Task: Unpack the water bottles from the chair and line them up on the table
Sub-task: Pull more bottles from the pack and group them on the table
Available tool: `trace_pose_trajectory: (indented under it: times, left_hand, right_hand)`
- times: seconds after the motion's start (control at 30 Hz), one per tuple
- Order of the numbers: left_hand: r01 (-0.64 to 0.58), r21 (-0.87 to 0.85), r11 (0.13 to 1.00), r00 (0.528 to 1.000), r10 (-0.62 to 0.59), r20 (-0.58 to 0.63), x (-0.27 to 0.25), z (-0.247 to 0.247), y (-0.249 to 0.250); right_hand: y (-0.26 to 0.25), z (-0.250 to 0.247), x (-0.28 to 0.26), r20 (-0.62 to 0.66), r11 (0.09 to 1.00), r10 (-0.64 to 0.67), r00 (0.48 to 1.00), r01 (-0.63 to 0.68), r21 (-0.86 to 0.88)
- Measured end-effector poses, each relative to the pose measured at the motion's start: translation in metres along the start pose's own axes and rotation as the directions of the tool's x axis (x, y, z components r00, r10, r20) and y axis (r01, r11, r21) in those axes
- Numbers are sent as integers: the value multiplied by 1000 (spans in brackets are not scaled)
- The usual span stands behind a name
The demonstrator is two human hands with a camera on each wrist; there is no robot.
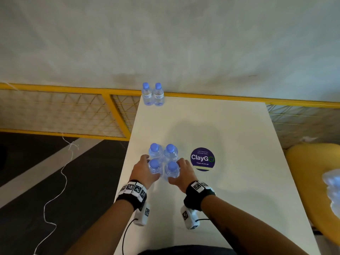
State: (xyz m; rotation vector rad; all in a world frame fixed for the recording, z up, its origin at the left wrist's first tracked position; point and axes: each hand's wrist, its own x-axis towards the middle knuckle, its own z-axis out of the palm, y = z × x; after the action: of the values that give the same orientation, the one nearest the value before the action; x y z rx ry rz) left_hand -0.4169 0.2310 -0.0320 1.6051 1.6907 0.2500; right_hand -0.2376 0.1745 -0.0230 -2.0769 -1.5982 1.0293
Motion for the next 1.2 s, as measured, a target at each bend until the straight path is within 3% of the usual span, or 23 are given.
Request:
trace_pose_trajectory:
  times: [0.33, 0.6, 0.67, 0.77, 0.87, 0.93, 1.0, 1.1, 1.2]
  left_hand:
    - [-28, -14, 1000, 997, 29, 74, 5, -11, 4]
    - [-27, -10, 1000, 995, 28, 96, 8, -13, 2]
    - [-24, -11, 1000, 996, 25, 86, 6, -11, 3]
    - [53, -41, 998, 998, -51, 47, -4, -9, 0]
    - [179, 105, 978, 984, -178, -13, -18, -8, -10]
    - [183, 264, 947, 973, -213, 90, -28, -4, -13]
    - [73, 379, 922, 950, -180, 255, -38, 6, -9]
    - [-102, 428, 898, 876, -122, 466, -50, 38, 21]
    - [-228, 433, 872, 841, -48, 539, -57, 80, 79]
  right_hand:
    - [-15, 4, 11, -25, 997, 5, 1000, -7, -83]
    - [-1, 13, 17, -38, 993, 109, 993, -108, 46]
    - [2, 11, 19, -10, 997, 77, 997, -77, 20]
    - [14, 8, 16, 2, 997, 41, 999, -42, 64]
    - [43, -2, 6, 34, 989, 47, 998, -51, 136]
    - [65, -21, -5, 75, 990, 41, 996, -51, 132]
    - [93, -45, -21, 80, 992, 46, 996, -55, 113]
    - [147, -84, -53, 65, 983, 123, 990, -131, 128]
    - [205, -126, -95, 5, 959, 224, 975, -221, 175]
